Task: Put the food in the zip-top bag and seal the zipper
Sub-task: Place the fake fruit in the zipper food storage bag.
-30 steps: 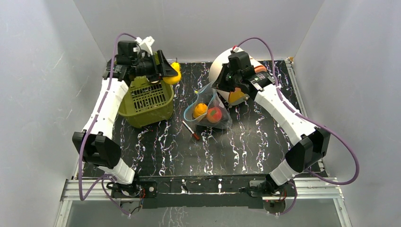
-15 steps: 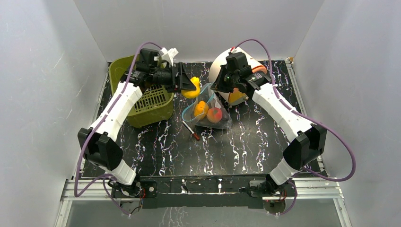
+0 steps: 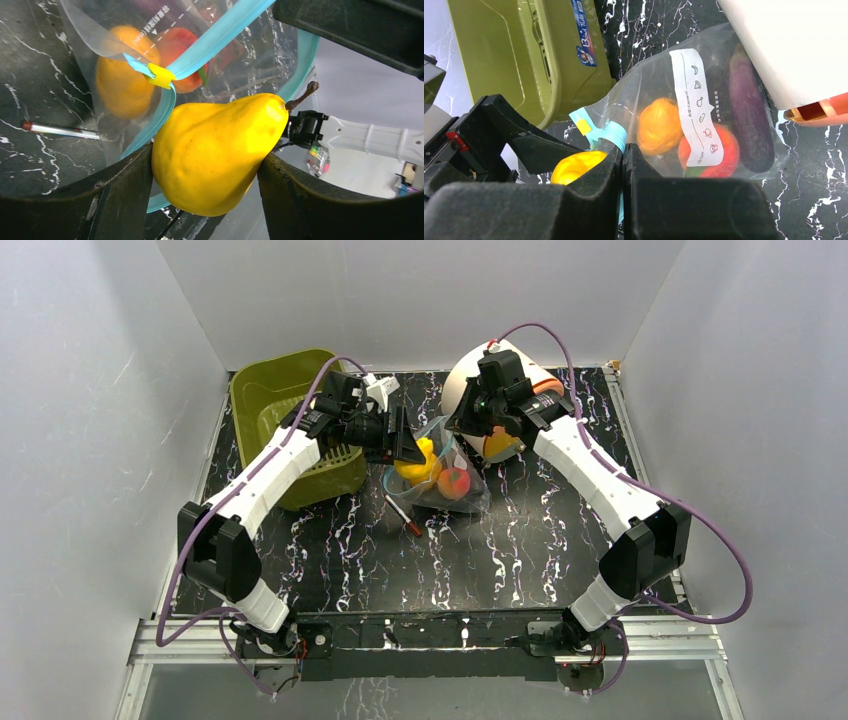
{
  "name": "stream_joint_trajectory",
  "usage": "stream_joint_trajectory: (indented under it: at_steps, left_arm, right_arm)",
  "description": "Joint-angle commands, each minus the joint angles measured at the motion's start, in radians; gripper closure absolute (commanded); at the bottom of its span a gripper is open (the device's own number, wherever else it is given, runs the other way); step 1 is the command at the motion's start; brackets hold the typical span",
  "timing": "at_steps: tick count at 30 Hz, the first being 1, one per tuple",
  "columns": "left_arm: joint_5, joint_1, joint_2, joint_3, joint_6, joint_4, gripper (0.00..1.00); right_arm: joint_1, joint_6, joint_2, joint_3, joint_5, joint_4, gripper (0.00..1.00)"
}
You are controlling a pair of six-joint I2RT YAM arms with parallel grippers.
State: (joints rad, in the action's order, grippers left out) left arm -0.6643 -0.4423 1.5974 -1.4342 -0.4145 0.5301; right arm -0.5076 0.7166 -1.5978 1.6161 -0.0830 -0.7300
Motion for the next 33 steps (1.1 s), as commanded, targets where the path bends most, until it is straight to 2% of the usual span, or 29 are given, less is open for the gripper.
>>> stream_joint_trajectory:
  at_steps: [1, 7, 12, 20, 27, 33]
  left_arm:
    - [0.066, -0.022, -0.005, -0.017, 0.038, -0.011, 0.80]
    - [0.116, -0.069, 0.046, -0.060, 0.050, 0.003, 0.76]
    - [0.151, -0.096, 0.083, -0.102, 0.067, 0.012, 0.64]
    - [0.173, -0.102, 0.062, -0.130, 0.024, -0.027, 0.39]
    - [0.213, -0.102, 0.055, -0.192, 0.049, 0.049, 0.33]
    - [0.220, -0.102, 0.055, -0.196, 0.056, 0.050, 0.27]
  right_arm:
    - [0.006, 0.010, 0.067, 0.020, -0.018, 0.057, 1.00]
    - [0.006, 0.020, 0.079, 0.005, -0.033, 0.064, 1.00]
    - [0.006, 0.020, 0.078, 0.005, -0.039, 0.069, 1.00]
    - [0.006, 0.012, 0.071, 0.016, -0.038, 0.073, 1.00]
    - [0.006, 0.008, 0.067, 0.023, -0.041, 0.073, 1.00]
    - [0.006, 0.004, 0.059, 0.034, -0.050, 0.071, 1.00]
